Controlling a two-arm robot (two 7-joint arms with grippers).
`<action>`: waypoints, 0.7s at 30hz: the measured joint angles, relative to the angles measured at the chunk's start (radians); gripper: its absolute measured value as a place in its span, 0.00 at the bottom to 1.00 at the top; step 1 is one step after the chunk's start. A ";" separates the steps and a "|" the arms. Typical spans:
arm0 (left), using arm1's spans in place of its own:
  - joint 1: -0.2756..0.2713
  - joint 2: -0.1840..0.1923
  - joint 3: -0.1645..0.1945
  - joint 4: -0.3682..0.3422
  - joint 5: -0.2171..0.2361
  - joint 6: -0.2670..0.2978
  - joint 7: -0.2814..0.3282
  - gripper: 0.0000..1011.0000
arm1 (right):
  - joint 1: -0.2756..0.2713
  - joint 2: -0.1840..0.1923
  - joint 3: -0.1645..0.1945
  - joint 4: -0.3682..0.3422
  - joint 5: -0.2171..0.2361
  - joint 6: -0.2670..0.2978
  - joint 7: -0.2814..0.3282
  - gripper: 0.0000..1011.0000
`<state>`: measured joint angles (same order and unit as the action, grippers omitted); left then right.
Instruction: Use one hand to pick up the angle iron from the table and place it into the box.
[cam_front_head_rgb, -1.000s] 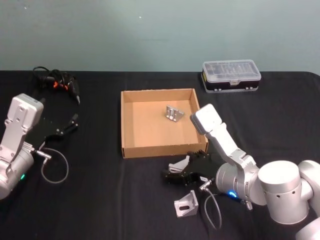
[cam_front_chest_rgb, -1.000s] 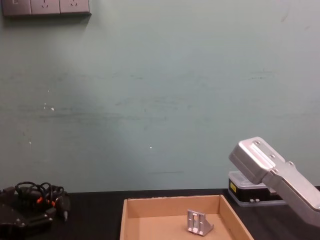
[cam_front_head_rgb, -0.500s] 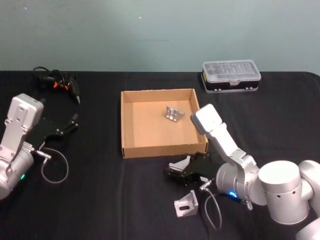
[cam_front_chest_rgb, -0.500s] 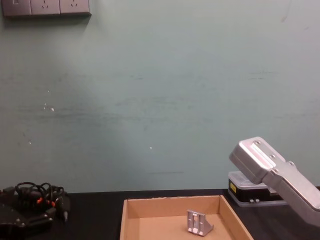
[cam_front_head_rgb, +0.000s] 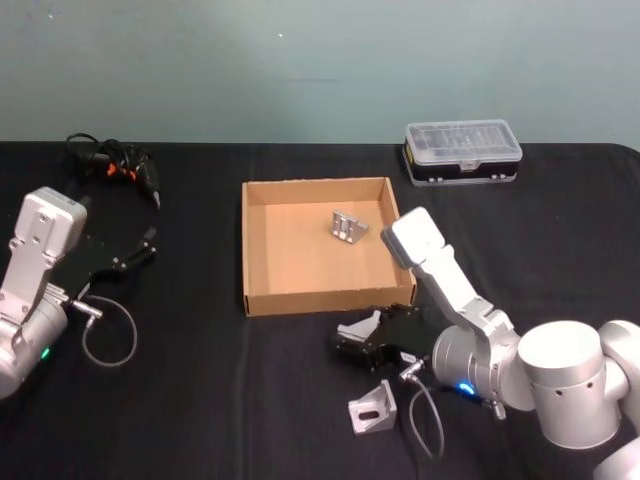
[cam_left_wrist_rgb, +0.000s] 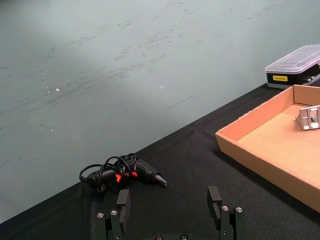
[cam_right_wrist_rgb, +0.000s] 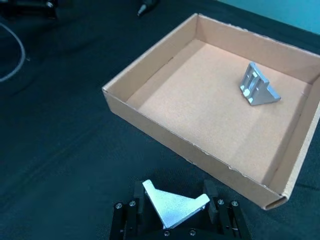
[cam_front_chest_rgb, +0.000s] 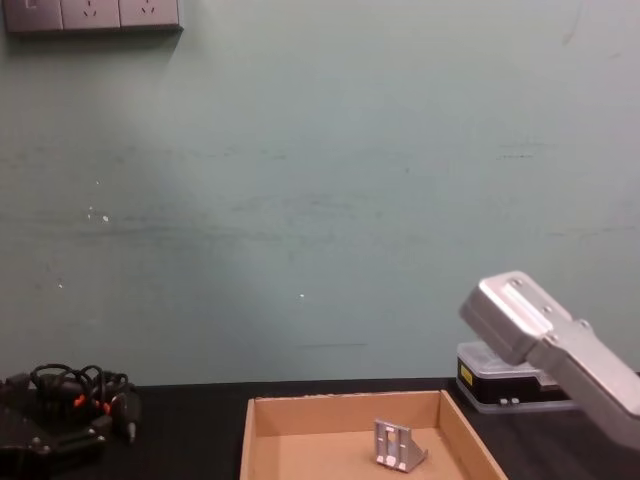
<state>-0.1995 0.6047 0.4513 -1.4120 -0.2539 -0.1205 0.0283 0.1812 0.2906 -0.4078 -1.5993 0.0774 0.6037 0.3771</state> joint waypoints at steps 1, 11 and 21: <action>0.000 0.000 0.000 0.000 0.000 0.000 0.000 1.00 | -0.002 0.001 0.001 -0.006 0.001 -0.001 0.001 0.71; 0.000 0.000 0.000 0.000 0.000 0.000 0.000 1.00 | -0.002 0.009 0.010 -0.100 0.019 -0.006 0.011 0.71; 0.000 0.000 0.000 0.000 0.000 0.000 0.000 1.00 | 0.132 -0.047 -0.003 0.004 0.026 0.009 0.011 0.71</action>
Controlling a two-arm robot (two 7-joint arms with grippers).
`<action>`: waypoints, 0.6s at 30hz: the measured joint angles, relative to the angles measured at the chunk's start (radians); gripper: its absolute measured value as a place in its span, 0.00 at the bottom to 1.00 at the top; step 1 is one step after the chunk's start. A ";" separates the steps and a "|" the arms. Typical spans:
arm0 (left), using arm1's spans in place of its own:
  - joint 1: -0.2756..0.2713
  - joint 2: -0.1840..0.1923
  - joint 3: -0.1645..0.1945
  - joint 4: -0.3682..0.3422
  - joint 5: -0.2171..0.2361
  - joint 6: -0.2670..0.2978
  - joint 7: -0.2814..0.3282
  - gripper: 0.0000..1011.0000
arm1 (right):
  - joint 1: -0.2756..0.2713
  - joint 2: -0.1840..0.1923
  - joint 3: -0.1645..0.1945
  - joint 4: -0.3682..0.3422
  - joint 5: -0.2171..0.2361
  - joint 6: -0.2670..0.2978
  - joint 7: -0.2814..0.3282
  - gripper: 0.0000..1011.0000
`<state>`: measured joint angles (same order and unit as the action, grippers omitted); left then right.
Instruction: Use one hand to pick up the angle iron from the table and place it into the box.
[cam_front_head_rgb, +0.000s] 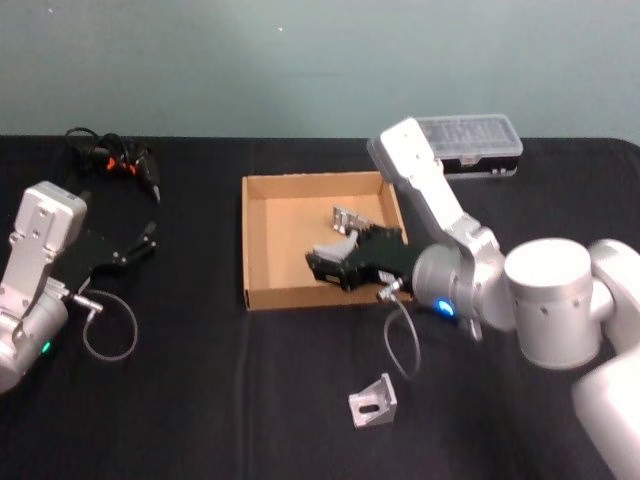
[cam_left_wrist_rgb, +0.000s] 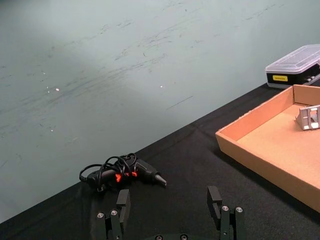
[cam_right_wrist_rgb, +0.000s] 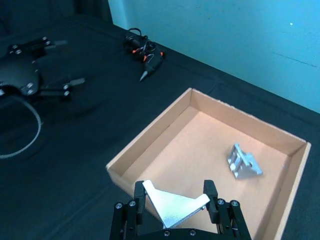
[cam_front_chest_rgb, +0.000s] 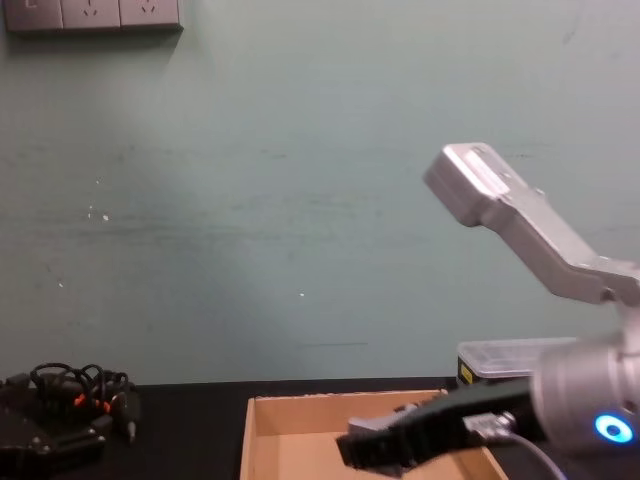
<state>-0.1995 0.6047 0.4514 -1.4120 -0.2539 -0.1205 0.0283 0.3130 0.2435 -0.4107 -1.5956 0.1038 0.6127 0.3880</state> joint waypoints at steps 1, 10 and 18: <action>0.000 0.000 0.000 0.000 0.000 0.000 0.000 1.00 | 0.025 -0.011 -0.005 0.028 0.000 0.000 0.000 0.71; 0.000 0.000 0.000 0.000 0.000 0.000 0.000 1.00 | 0.172 -0.086 -0.038 0.243 -0.007 -0.022 -0.002 0.71; 0.000 0.000 0.000 0.000 0.000 0.000 0.000 1.00 | 0.293 -0.158 -0.065 0.472 -0.025 -0.044 -0.005 0.71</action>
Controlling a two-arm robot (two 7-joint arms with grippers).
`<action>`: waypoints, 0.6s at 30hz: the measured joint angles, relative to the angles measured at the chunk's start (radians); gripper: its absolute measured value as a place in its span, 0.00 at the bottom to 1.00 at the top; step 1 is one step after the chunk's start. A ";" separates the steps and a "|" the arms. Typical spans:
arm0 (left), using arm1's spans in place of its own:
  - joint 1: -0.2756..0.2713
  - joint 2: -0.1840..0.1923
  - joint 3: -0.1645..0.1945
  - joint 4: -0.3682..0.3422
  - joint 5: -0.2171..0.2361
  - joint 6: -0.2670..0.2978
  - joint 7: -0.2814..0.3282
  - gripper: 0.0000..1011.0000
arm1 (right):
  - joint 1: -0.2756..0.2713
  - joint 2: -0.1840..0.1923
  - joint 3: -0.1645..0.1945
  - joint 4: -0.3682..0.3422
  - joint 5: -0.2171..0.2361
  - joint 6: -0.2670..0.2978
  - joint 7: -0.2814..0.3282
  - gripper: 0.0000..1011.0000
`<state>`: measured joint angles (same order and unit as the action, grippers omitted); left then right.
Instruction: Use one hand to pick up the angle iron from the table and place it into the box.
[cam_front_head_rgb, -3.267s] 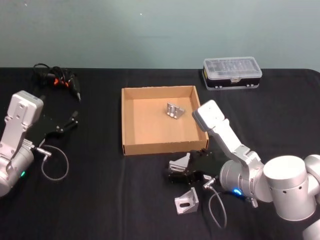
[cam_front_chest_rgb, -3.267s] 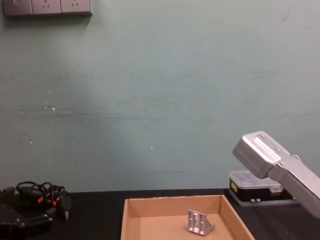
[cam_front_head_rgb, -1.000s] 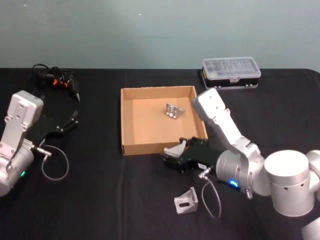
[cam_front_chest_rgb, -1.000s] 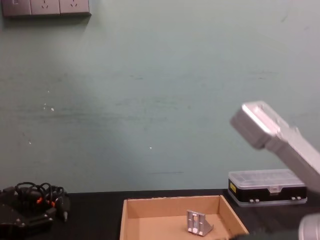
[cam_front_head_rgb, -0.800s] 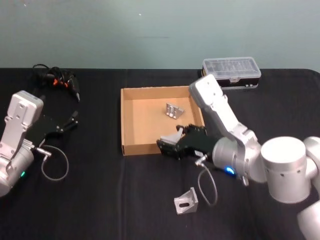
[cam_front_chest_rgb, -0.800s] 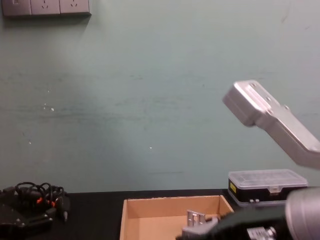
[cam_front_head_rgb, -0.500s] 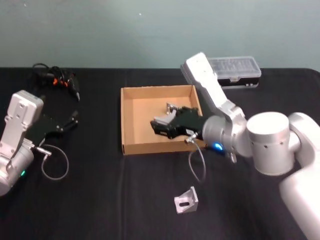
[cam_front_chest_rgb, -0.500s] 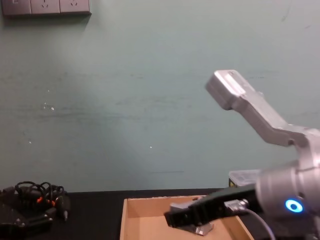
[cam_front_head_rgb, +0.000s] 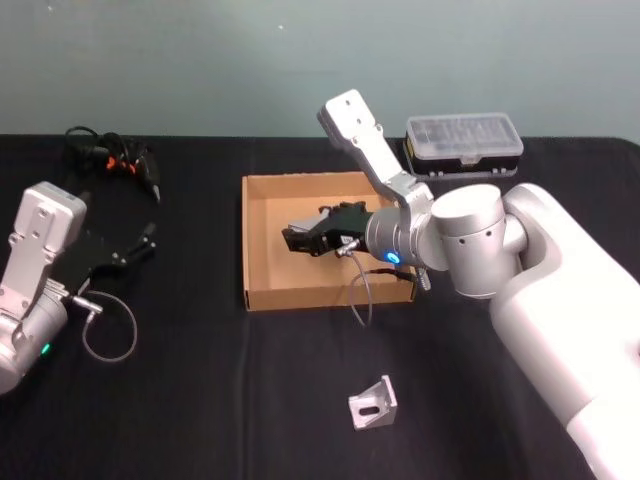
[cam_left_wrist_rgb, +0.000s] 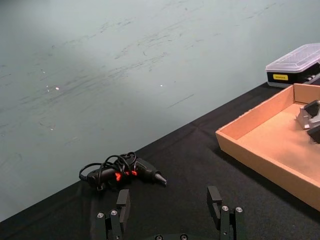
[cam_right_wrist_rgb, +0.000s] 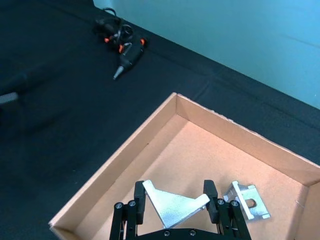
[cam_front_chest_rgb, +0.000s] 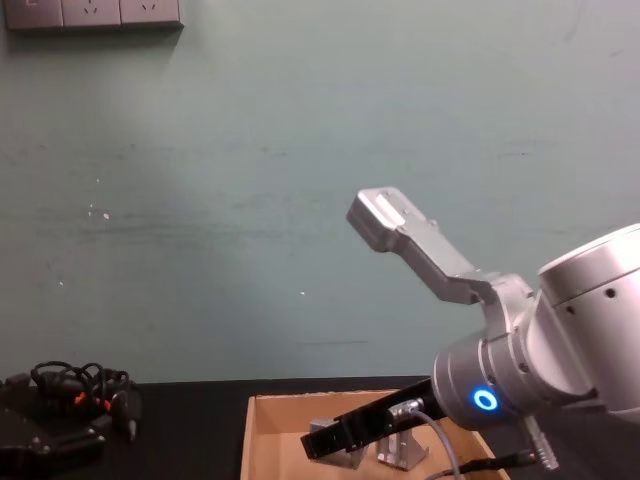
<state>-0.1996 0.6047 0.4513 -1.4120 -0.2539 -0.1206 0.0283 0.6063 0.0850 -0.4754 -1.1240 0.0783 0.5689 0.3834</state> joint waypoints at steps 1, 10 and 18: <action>0.000 0.000 0.000 0.000 0.000 0.000 0.000 1.00 | 0.008 -0.005 -0.001 0.017 -0.001 -0.002 -0.001 0.71; 0.000 0.000 0.000 0.000 0.000 0.000 0.000 1.00 | 0.059 -0.040 0.001 0.140 -0.017 -0.051 -0.011 0.71; 0.000 0.000 0.000 0.000 0.000 0.000 0.000 1.00 | 0.061 -0.042 0.004 0.149 -0.014 -0.064 -0.007 0.71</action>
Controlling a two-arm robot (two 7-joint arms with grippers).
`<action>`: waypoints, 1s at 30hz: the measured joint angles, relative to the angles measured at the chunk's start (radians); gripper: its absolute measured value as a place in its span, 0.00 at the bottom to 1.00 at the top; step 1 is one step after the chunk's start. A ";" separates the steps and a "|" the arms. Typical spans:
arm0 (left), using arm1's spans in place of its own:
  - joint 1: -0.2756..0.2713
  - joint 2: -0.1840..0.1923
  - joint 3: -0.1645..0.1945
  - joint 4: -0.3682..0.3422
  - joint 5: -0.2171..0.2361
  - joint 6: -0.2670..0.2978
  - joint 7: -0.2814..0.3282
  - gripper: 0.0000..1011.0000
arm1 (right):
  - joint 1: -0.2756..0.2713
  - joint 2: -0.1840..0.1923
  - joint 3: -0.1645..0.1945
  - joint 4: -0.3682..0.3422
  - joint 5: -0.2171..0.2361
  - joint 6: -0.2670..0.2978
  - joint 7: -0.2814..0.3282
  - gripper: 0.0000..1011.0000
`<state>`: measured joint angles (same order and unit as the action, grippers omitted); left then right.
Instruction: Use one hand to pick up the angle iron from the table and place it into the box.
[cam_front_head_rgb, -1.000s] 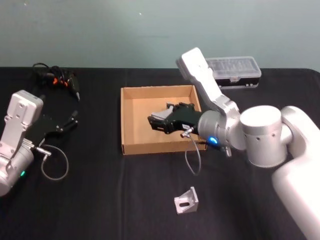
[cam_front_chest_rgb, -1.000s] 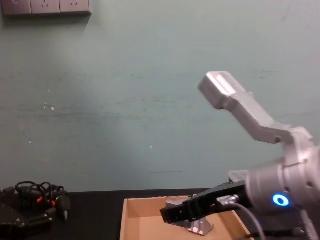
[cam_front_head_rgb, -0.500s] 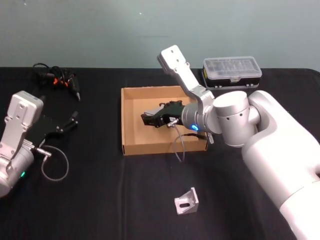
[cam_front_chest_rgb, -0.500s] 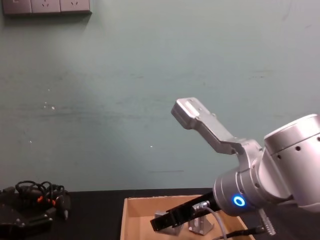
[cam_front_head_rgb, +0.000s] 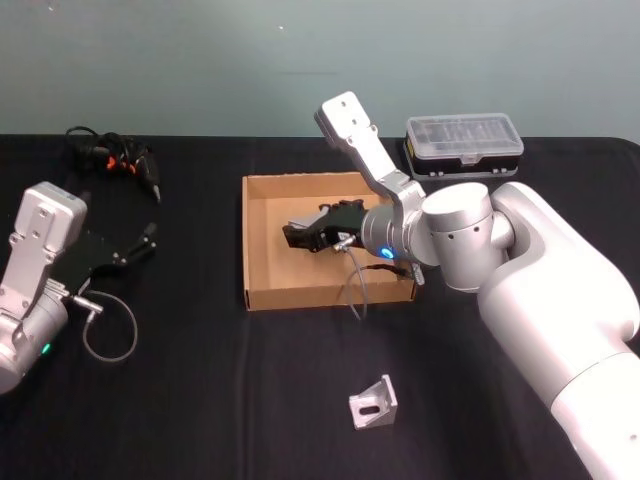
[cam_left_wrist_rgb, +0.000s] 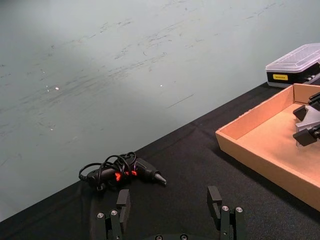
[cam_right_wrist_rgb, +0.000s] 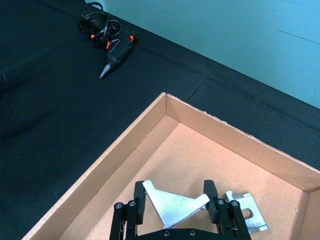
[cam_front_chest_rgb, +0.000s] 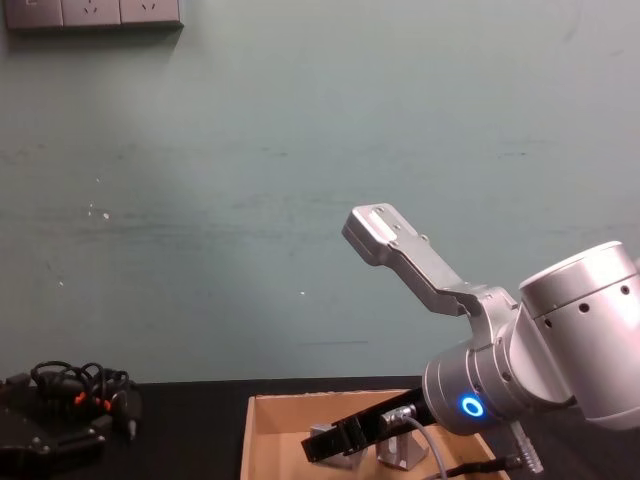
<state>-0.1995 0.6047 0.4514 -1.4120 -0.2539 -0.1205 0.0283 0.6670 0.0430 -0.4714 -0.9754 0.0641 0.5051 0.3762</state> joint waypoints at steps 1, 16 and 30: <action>0.000 0.000 0.000 0.000 0.000 0.000 0.000 1.00 | 0.000 0.000 0.000 -0.001 0.000 0.001 0.000 0.72; 0.000 0.000 0.000 0.000 0.000 0.000 0.000 1.00 | -0.002 0.001 -0.002 -0.008 -0.001 0.009 -0.001 0.99; 0.000 0.000 0.000 0.000 0.000 0.000 0.000 1.00 | -0.021 0.012 0.000 -0.051 -0.006 0.007 -0.003 0.99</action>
<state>-0.1995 0.6047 0.4514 -1.4119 -0.2539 -0.1205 0.0283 0.6463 0.0548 -0.4715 -1.0259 0.0577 0.5122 0.3732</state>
